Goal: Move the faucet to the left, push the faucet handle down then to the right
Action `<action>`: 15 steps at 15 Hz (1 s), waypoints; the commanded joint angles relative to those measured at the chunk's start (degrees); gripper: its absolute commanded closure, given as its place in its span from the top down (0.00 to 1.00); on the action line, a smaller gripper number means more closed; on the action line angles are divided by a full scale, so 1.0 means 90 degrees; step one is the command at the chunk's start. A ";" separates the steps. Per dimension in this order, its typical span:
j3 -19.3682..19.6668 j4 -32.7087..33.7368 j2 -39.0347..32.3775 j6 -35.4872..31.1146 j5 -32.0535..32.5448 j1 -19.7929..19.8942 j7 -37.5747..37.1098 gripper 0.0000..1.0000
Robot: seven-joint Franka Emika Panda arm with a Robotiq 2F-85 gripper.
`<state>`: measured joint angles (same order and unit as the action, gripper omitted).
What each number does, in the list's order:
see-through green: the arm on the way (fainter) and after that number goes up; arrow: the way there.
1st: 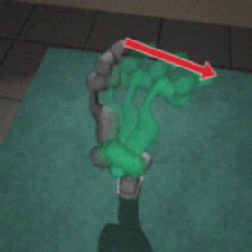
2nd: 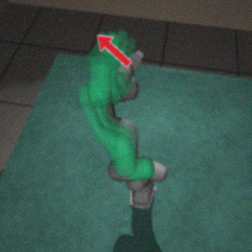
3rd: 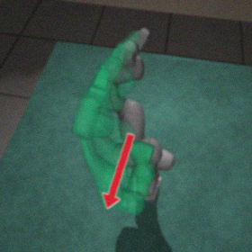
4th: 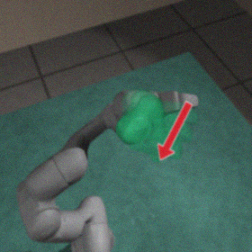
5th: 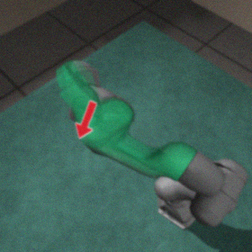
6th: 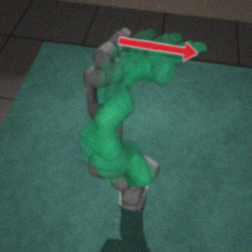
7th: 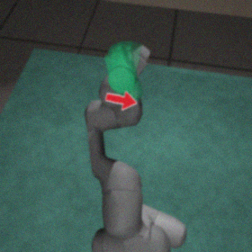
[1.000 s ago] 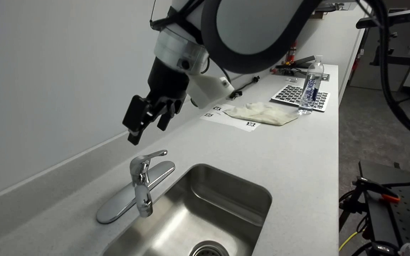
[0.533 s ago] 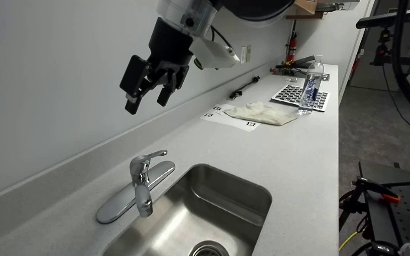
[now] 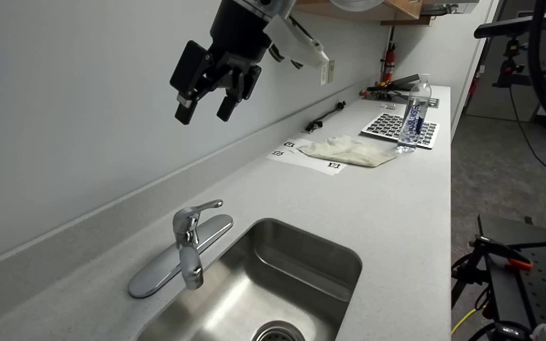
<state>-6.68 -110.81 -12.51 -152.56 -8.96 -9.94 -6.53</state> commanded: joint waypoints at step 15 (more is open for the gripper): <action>-0.0054 -0.0076 0.0074 0.0084 -0.0019 0.0120 -0.0015 1.00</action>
<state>-6.71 -111.61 -11.84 -151.93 -9.44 -9.26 -6.38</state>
